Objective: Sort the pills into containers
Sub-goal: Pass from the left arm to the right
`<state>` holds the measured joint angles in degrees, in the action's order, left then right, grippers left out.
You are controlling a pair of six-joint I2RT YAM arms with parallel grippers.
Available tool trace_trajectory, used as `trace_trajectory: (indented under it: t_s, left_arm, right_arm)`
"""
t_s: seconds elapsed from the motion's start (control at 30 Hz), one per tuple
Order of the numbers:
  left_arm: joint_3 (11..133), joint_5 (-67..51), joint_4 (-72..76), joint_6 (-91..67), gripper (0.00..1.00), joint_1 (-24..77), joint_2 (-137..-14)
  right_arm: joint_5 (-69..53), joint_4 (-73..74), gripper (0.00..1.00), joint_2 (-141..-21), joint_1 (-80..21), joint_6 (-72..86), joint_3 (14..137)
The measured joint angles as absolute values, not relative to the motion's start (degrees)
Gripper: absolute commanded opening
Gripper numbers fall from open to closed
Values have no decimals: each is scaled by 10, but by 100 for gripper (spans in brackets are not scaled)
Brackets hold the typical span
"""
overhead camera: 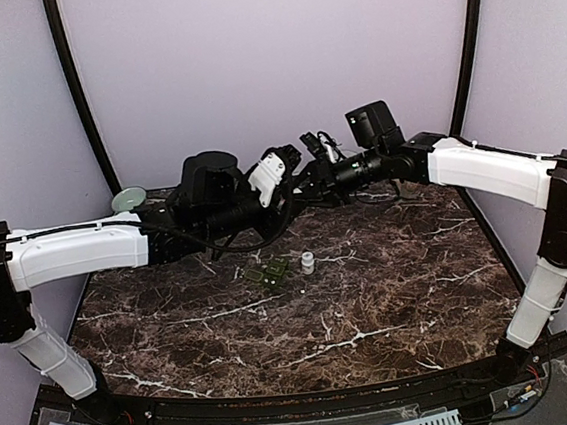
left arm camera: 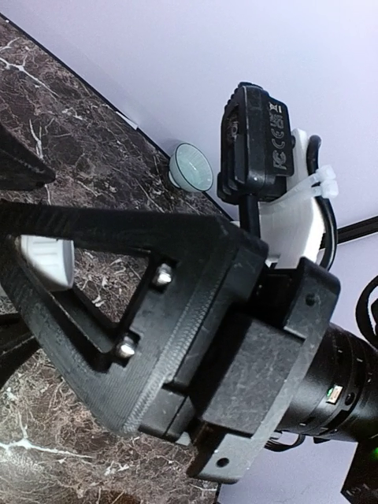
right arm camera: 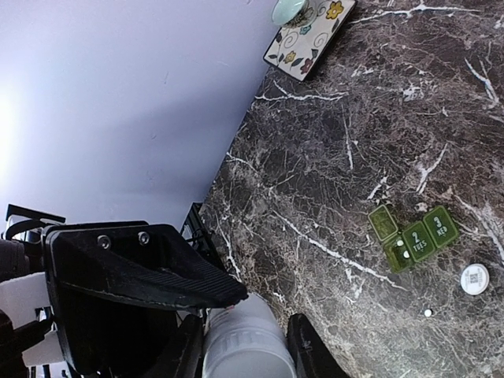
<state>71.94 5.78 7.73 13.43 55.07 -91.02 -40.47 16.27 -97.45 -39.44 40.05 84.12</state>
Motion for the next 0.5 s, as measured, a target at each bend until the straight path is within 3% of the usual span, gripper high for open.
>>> trace_trajectory:
  t_s: [0.5]
  left_arm:
    - [661, 72, 108, 111, 61, 553, -847]
  right_arm:
    - [-368, 161, 0, -974, -389, 396, 841]
